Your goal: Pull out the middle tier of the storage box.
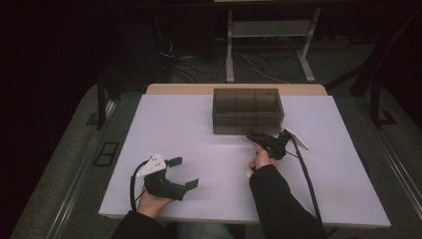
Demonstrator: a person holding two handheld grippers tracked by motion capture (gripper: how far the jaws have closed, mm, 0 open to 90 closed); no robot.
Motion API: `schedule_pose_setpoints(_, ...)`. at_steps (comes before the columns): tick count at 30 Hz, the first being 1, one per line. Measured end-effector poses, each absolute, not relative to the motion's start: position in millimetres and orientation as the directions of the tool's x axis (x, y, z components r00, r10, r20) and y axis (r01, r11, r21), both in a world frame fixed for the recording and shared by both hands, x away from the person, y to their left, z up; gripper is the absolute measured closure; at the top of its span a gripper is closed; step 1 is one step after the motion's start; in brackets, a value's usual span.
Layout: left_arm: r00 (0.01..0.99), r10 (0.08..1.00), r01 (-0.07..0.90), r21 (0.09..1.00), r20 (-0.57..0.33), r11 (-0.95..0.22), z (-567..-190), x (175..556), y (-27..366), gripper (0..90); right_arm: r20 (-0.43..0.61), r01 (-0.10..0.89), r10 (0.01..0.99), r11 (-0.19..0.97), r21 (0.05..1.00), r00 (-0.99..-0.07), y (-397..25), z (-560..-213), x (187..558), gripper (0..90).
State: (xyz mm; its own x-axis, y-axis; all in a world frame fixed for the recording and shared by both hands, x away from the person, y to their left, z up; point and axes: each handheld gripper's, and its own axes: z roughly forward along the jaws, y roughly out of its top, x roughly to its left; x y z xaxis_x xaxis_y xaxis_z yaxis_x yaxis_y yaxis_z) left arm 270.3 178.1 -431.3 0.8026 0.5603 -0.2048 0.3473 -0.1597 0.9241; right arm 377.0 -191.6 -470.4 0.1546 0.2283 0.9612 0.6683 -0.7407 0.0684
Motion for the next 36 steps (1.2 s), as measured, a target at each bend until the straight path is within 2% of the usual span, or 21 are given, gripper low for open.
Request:
schedule_pose_setpoints(4,0.804,0.558,0.346,0.924,-0.203,-0.161,-431,271,178,0.0,0.951,0.660,0.260,-0.746,0.087,0.168,-192,-468,375,70.5)
schedule_pose_setpoints(10,0.805,0.557,0.346,0.924,-0.204,-0.161,-431,271,178,0.0,0.949,0.670,0.276,-0.735,0.105,0.154,-195,-464,373,65.6)
schedule_pose_setpoints(14,0.807,0.555,0.346,0.924,-0.202,-0.166,-431,271,178,0.0,0.938,0.685,0.319,-0.715,0.142,0.138,-198,-460,370,63.4)
schedule_pose_setpoints(22,0.805,0.558,0.346,0.924,-0.202,-0.165,-432,271,178,0.0,0.925,0.703,0.367,-0.684,0.195,0.100,-203,-451,366,63.3)
schedule_pose_setpoints(36,0.804,0.559,0.346,0.924,-0.201,-0.165,-432,271,178,0.0,0.851,0.750,0.525,-0.572,0.331,0.025,-205,-430,366,62.3)
